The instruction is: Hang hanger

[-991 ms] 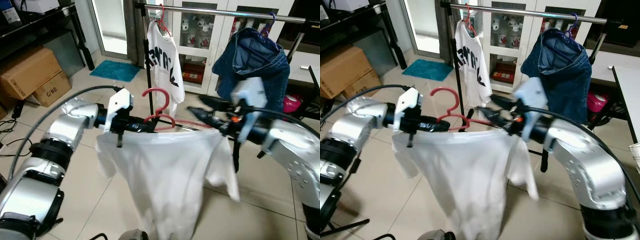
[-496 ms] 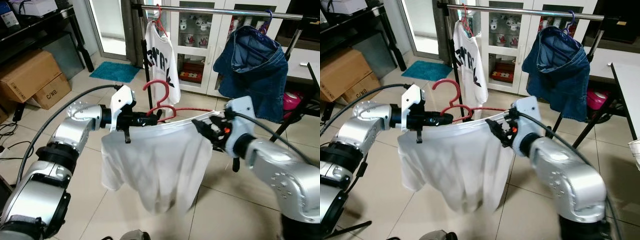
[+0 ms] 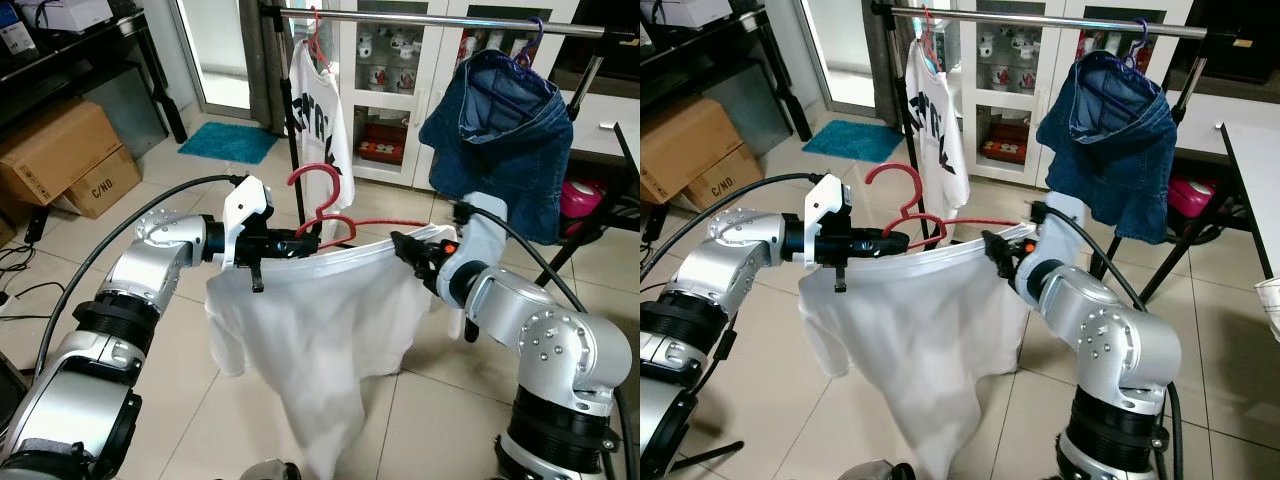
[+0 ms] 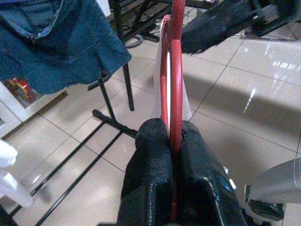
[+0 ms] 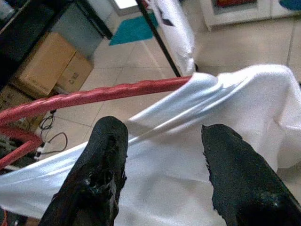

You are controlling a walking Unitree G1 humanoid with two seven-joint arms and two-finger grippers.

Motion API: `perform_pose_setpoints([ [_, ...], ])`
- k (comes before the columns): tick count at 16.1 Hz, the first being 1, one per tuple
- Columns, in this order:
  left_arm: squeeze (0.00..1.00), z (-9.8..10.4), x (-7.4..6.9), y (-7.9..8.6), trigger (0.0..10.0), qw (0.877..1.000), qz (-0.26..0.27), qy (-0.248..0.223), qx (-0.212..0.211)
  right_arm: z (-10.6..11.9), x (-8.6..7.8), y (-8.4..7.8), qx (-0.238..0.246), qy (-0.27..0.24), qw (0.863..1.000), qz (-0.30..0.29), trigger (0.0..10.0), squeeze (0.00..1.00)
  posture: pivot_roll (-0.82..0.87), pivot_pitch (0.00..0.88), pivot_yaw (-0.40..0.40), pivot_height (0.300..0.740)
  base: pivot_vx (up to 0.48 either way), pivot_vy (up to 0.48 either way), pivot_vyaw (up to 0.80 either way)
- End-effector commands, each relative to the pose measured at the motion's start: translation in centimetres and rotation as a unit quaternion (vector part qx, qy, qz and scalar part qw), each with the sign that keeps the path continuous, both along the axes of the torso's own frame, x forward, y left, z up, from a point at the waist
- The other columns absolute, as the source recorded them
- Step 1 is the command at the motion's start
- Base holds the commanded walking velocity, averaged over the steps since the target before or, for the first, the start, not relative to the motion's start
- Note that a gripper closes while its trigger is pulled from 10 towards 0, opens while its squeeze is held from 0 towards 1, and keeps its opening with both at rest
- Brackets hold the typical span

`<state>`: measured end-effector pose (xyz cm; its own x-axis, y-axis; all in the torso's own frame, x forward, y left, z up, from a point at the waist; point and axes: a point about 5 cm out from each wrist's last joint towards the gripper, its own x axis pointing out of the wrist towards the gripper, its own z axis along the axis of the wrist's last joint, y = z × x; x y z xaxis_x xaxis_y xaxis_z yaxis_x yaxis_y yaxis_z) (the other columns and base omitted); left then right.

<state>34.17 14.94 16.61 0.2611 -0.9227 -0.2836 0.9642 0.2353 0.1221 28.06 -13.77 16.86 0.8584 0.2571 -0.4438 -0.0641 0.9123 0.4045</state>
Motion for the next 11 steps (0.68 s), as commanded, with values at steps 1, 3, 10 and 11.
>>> perform_pose_setpoints([
  [1,0.00,0.77,-0.01,0.03,0.0,1.000,-0.006,-0.013,-0.003,0.25,0.14,-0.11,0.006,0.003,1.000,-0.009,10.0,0.00,-0.13,0.000,0.117,0.740,0.000,0.000,0.00],
  [3,0.00,0.75,-0.25,-0.17,0.0,1.000,-0.017,-0.010,-0.004,0.21,0.34,-0.41,0.003,0.010,1.000,-0.028,10.0,0.00,-0.13,0.000,0.119,0.740,0.000,0.000,0.00],
  [10,0.00,0.75,-0.20,0.07,0.0,1.000,-0.008,-0.011,0.003,0.28,0.81,-0.91,0.004,0.014,0.998,-0.062,3.1,0.00,-0.13,0.000,0.119,0.740,0.000,0.000,0.00],
  [11,0.00,0.75,-0.19,0.11,0.0,1.000,-0.007,-0.011,0.005,0.29,0.82,-0.91,0.002,0.013,0.998,-0.061,2.5,0.00,-0.13,0.000,0.119,0.740,0.000,0.000,0.00],
])
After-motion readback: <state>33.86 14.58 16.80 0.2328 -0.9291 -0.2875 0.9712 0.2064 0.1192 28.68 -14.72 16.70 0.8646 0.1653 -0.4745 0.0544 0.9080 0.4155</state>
